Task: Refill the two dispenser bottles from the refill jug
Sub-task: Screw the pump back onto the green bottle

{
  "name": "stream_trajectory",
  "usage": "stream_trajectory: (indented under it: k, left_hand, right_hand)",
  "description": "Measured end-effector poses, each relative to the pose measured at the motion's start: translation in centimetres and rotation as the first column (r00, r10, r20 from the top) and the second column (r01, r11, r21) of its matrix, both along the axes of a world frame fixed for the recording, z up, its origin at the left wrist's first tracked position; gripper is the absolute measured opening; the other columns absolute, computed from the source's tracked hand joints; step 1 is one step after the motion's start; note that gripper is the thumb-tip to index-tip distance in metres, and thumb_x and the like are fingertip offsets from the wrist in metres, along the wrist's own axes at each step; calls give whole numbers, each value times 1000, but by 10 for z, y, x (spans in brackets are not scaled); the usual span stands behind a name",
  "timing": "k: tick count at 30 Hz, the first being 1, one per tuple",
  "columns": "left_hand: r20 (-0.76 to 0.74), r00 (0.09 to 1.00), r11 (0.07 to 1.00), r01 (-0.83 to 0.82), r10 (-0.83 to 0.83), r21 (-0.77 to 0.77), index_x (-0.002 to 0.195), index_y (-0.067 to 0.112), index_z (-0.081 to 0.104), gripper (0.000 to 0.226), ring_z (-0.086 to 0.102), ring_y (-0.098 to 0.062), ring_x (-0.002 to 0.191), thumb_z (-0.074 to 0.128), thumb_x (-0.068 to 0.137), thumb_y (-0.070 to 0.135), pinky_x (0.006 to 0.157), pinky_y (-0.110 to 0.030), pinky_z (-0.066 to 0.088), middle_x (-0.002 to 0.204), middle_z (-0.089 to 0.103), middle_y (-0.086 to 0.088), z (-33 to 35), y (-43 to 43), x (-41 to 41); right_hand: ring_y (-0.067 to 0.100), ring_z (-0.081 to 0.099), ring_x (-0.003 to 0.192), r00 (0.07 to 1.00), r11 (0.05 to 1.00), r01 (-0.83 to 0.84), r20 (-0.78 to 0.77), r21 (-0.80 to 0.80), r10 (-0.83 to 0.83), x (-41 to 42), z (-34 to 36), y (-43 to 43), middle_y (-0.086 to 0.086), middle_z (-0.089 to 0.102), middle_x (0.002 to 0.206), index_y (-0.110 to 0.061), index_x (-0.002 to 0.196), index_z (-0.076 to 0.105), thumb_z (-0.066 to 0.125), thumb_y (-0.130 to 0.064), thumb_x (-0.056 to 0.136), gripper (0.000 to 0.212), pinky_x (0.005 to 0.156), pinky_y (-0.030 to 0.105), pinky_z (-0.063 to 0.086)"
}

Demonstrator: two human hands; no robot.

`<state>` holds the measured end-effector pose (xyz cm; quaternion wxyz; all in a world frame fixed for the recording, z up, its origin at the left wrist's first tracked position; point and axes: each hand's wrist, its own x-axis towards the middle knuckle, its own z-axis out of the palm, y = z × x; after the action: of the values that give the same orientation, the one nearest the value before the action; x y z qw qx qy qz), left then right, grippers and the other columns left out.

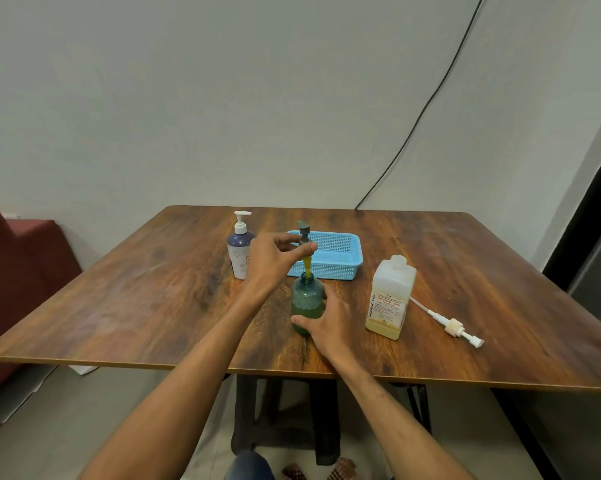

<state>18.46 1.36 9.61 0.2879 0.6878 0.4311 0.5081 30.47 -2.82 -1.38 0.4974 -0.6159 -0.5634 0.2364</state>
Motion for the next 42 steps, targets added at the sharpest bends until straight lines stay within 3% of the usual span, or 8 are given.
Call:
stream_trajectory:
  k: [6, 11, 17, 23, 27, 34, 39, 42]
  left_hand:
    - [-33, 999, 999, -5, 4, -38, 112, 10, 74, 38, 73, -1, 79, 81, 80, 30, 68, -16, 57, 96, 78, 0, -18, -4, 1]
    - [-64, 998, 998, 26, -30, -61, 108, 13, 76, 33, 72, 0, 86, 81, 80, 30, 78, -24, 61, 97, 78, 3, -33, -8, -2]
    - [-29, 999, 998, 40, -42, -46, 111, 14, 75, 34, 72, -3, 95, 79, 82, 29, 85, -33, 61, 104, 77, 4, -47, -9, -2]
    - [8, 997, 995, 75, -75, -72, 122, 13, 70, 45, 70, -5, 105, 80, 81, 27, 92, -37, 59, 115, 74, 4, -55, -6, -2]
    - [65, 994, 996, -88, 88, -4, 128, 14, 64, 63, 65, -5, 109, 87, 73, 35, 91, -23, 56, 122, 69, 3, -65, -14, 6]
    - [119, 949, 950, -301, 290, 87, 101, 23, 67, 35, 65, -2, 89, 85, 74, 37, 79, -28, 59, 96, 68, 12, -68, -27, 29]
    - [92, 978, 976, -198, 190, 91, 115, 14, 71, 34, 67, -1, 94, 79, 83, 17, 86, -22, 57, 107, 74, 3, -68, -22, 20]
    - [59, 998, 1000, 11, -12, 11, 122, 16, 68, 35, 67, -4, 104, 71, 89, 9, 94, -35, 57, 113, 72, 5, -64, -16, 5]
  right_hand:
    - [10, 51, 124, 1000, 1000, 9, 12, 19, -9, 0, 0, 0, -6, 58, 132, -22, 134, 52, 90, -20, 69, 75, 93, 15, 39]
    - [5, 53, 119, 1000, 1000, -8, -11, 20, 8, 0, 1, -1, -12, 58, 125, -23, 132, 53, 90, -20, 68, 74, 83, 2, 36]
    - [9, 57, 119, 1000, 999, -7, -19, 54, 8, -1, -1, 1, -7, 62, 128, -25, 132, 53, 91, -19, 67, 76, 97, 24, 51]
    - [4, 56, 116, 1000, 999, -10, -27, 43, 11, 0, -2, 2, -14, 60, 122, -27, 130, 54, 91, -18, 68, 73, 91, 14, 48]
    - [4, 56, 116, 1000, 999, 7, -8, 47, -7, 0, -2, 2, -11, 63, 123, -26, 129, 55, 90, -17, 69, 70, 86, 9, 45]
    - [11, 62, 115, 999, 997, 29, 24, 66, -31, 1, -4, 3, -3, 66, 125, -21, 130, 56, 86, -16, 75, 63, 91, 24, 55]
    - [5, 61, 108, 1000, 998, 17, 25, 58, -19, 2, -2, 1, -10, 65, 117, -27, 126, 56, 87, -18, 72, 63, 85, 13, 49]
    - [1, 58, 105, 1000, 999, 6, -19, 42, -5, 0, 0, 0, -16, 61, 112, -34, 121, 54, 89, -16, 70, 64, 79, 5, 45]
